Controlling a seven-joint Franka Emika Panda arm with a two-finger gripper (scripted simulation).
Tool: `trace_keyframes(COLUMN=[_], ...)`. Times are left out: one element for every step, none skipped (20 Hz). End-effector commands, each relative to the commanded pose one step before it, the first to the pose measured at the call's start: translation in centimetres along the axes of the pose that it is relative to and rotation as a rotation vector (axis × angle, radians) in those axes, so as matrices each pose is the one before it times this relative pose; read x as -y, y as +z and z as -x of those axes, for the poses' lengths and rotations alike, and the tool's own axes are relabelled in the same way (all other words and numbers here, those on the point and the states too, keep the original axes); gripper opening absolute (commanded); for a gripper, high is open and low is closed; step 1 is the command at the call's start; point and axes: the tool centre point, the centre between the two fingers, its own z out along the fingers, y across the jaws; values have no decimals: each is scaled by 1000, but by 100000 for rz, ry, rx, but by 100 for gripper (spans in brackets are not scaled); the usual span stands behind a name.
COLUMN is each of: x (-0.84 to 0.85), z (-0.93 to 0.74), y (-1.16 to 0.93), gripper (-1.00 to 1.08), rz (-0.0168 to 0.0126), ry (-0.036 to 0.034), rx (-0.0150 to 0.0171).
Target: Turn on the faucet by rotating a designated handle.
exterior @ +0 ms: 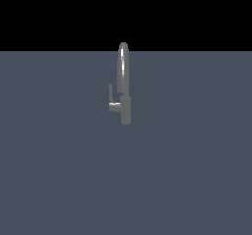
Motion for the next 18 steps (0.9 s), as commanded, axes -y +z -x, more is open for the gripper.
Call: trace_keyframes(x=[-1, 19, 35, 66, 91, 111, 115, 93, 68, 44, 19, -2, 0, -16, 2, 14, 26, 38], z=[0, 0, -8, -11, -15, -18, -19, -15, -11, -6, -1, 3, 6, -4, -5, -10, -14, -19], y=[0, -17, -48, -79, -107, -127, -123, -89, -54, -20, 8, 20, 14, -8, -50, -89, -130, -169], gripper=[-100, -100, -100, -100, -100, -100, -100, -100, -100, -100, -100, -100, -100, -100, -100, -100, -100, -100], rz=[0, 91, 242, 409, 565, 698, 728, 594, 448, 290, 132, 11, -47, -76, -9, 63, 127, 185], ry=[0, -114, -308, -528, -746, -956, -1054, -934, -789, -609, -385, -156, 35, 240, 337, 405, 500, 604], rx=[0, -51, -135, -223, -297, -346, -326, -226, -126, -31, 39, 65, 37, -32, -158, -274, -395, -513])
